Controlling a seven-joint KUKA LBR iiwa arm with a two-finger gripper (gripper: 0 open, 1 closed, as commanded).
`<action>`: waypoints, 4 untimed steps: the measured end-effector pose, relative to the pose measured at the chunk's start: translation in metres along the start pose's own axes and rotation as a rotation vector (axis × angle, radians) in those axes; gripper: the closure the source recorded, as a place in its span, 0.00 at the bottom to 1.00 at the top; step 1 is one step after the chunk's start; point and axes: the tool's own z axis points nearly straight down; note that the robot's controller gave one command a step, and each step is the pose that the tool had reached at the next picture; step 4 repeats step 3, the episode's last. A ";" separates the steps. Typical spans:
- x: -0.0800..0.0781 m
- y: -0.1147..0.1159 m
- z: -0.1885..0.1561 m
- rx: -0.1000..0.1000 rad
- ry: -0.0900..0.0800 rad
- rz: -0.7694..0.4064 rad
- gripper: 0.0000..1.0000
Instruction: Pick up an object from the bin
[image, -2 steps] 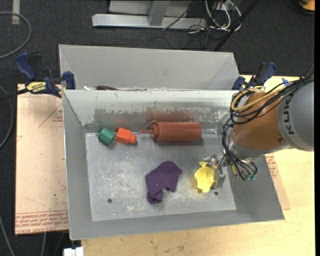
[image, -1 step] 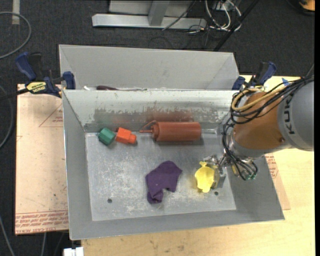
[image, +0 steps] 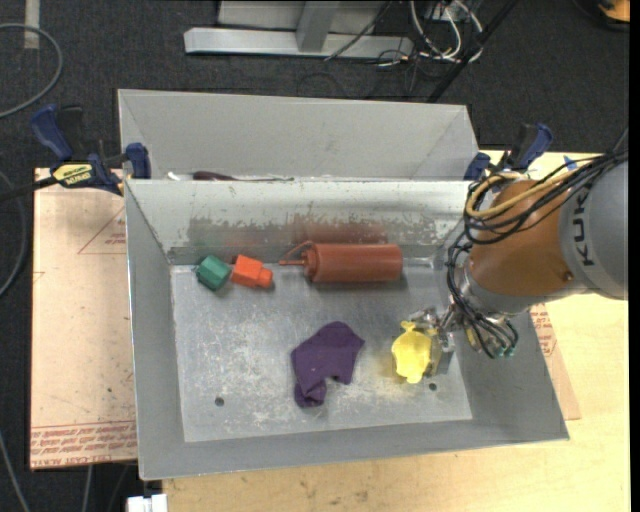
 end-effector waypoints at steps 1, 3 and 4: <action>-0.001 0.000 -0.010 0.001 -0.004 0.000 1.00; -0.002 0.000 -0.027 0.001 -0.005 -0.001 1.00; -0.002 0.000 -0.027 0.001 -0.005 -0.001 1.00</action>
Offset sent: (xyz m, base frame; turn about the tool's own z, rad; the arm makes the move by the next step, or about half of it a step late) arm 0.0000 0.0000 0.0441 0.0000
